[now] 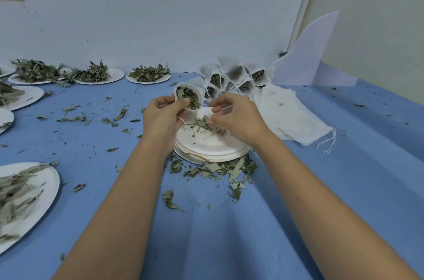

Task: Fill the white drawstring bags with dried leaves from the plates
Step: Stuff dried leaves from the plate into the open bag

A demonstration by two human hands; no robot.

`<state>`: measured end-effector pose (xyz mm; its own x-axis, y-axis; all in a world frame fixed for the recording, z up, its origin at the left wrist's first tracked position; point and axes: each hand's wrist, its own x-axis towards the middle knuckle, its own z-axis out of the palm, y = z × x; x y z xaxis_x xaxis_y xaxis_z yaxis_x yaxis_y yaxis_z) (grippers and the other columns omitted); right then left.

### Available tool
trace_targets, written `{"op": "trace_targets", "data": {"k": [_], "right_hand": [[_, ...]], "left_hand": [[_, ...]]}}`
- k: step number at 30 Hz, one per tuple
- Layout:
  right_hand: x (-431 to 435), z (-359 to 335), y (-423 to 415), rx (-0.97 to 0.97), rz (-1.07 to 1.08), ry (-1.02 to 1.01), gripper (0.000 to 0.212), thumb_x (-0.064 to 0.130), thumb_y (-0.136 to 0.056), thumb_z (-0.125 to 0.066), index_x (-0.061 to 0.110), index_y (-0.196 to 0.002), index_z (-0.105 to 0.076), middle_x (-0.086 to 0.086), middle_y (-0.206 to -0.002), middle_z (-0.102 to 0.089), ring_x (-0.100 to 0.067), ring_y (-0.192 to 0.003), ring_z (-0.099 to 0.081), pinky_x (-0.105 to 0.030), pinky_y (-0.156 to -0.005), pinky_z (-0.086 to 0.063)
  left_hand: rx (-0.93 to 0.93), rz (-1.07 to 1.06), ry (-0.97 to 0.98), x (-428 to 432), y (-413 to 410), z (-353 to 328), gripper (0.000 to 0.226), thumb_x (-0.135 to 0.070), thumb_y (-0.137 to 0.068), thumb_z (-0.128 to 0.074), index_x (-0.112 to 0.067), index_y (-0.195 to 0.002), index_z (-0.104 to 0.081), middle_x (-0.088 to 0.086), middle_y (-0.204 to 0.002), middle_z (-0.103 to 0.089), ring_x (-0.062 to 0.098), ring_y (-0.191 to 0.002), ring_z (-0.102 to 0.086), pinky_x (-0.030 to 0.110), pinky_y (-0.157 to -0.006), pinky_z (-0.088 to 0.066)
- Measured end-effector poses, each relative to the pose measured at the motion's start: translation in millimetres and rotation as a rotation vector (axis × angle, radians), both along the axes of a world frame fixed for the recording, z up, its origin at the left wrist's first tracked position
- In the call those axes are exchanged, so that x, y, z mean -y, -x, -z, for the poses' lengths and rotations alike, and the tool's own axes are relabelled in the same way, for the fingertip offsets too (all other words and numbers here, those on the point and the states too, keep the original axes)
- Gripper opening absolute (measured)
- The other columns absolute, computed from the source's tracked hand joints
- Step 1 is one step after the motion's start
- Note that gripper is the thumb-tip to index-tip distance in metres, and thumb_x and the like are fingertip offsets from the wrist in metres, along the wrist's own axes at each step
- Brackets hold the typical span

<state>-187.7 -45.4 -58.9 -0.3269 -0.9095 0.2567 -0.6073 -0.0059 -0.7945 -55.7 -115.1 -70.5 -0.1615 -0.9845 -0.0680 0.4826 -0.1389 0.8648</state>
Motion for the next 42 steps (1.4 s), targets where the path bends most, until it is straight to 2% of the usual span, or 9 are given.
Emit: {"op": "trace_targets", "data": {"k": [4,8,11,14,18,23,25,34,42], "right_hand": [[-3.3,-7.2,3.9,-0.068,0.062,0.05,0.024,0.019,-0.077,-0.078,0.019,-0.1,-0.069,0.007,-0.093,-0.064,0.001,-0.074,-0.058,-0.001,-0.058,-0.041],[-10.4,-21.5,13.9,-0.168,0.051,-0.287,0.042,0.032,-0.076,-0.079,0.017,-0.112,-0.065,0.005,-0.092,-0.059,-0.005,-0.062,-0.06,-0.01,-0.053,-0.044],[-8.6,-19.1,10.0,-0.247,-0.001,-0.483,0.046,0.026,-0.075,-0.08,0.018,-0.117,-0.062,0.001,-0.109,-0.062,-0.012,-0.088,-0.063,-0.017,-0.069,-0.045],[-0.6,-8.1,3.1,-0.176,0.028,-0.356,0.041,0.015,-0.076,-0.078,0.016,-0.115,-0.063,-0.005,-0.114,-0.062,-0.015,-0.09,-0.06,-0.021,-0.069,-0.045],[4.1,0.5,0.9,-0.146,0.027,-0.139,0.044,0.014,-0.075,-0.078,0.019,-0.116,-0.062,0.004,-0.098,-0.06,-0.006,-0.075,-0.055,-0.004,-0.051,-0.038],[3.8,4.2,5.7,-0.411,-0.171,-0.101,0.047,0.017,-0.084,-0.071,0.026,-0.128,-0.059,0.002,-0.143,-0.045,-0.013,-0.122,-0.048,-0.025,-0.1,-0.039],[1.8,7.0,3.9,-0.405,-0.295,-0.14,0.043,0.014,-0.091,-0.062,0.03,-0.13,-0.057,0.008,-0.149,-0.038,-0.002,-0.124,-0.045,-0.014,-0.102,-0.034],[6.4,11.8,-7.5,-0.746,-0.292,-0.269,0.037,0.019,-0.1,-0.034,0.017,-0.131,-0.053,-0.006,-0.127,-0.06,-0.028,-0.108,-0.053,-0.032,-0.083,-0.039],[9.3,15.6,-18.5,-0.843,-0.172,-0.205,0.032,0.028,-0.099,-0.046,0.018,-0.125,-0.063,-0.009,-0.112,-0.068,-0.028,-0.104,-0.058,-0.036,-0.086,-0.044]], "left_hand": [[0.054,-0.054,0.051,3.2,-0.6,0.4,0.025,0.002,-0.079,-0.071,-0.014,-0.082,-0.052,0.006,-0.084,-0.06,0.011,-0.064,-0.059,0.021,-0.059,-0.051],[0.254,-0.17,0.145,3.2,2.8,4.7,0.024,-0.009,-0.08,-0.074,-0.02,-0.078,-0.053,-0.002,-0.078,-0.058,0.006,-0.059,-0.055,0.011,-0.049,-0.045],[0.256,-0.144,0.121,2.1,5.8,6.9,0.022,-0.011,-0.082,-0.073,-0.02,-0.08,-0.053,-0.002,-0.08,-0.058,0.006,-0.064,-0.055,0.016,-0.057,-0.047],[0.246,-0.125,0.102,2.2,6.7,5.8,0.02,-0.01,-0.083,-0.071,-0.019,-0.081,-0.053,-0.001,-0.079,-0.058,0.006,-0.063,-0.054,0.02,-0.06,-0.047],[0.239,-0.135,0.1,2.5,5.0,4.9,0.019,-0.011,-0.083,-0.071,-0.02,-0.082,-0.053,-0.003,-0.078,-0.058,0.004,-0.059,-0.052,0.014,-0.048,-0.042],[0.232,-0.119,0.1,2.7,4.2,4.6,0.018,-0.01,-0.085,-0.069,-0.019,-0.082,-0.053,-0.003,-0.077,-0.057,0.004,-0.059,-0.052,0.016,-0.053,-0.042],[0.23,-0.112,0.094,2.6,4.7,5.6,0.018,-0.01,-0.085,-0.069,-0.018,-0.082,-0.053,-0.003,-0.076,-0.057,0.003,-0.057,-0.051,0.018,-0.054,-0.043],[0.234,-0.103,0.087,3.5,3.9,7.7,0.018,-0.009,-0.085,-0.068,-0.018,-0.081,-0.053,-0.003,-0.072,-0.055,0.002,-0.052,-0.049,0.014,-0.048,-0.042],[0.24,-0.099,0.068,3.5,5.2,7.8,0.017,-0.007,-0.085,-0.068,-0.016,-0.081,-0.054,-0.001,-0.073,-0.056,0.007,-0.057,-0.05,0.021,-0.059,-0.047]]}}
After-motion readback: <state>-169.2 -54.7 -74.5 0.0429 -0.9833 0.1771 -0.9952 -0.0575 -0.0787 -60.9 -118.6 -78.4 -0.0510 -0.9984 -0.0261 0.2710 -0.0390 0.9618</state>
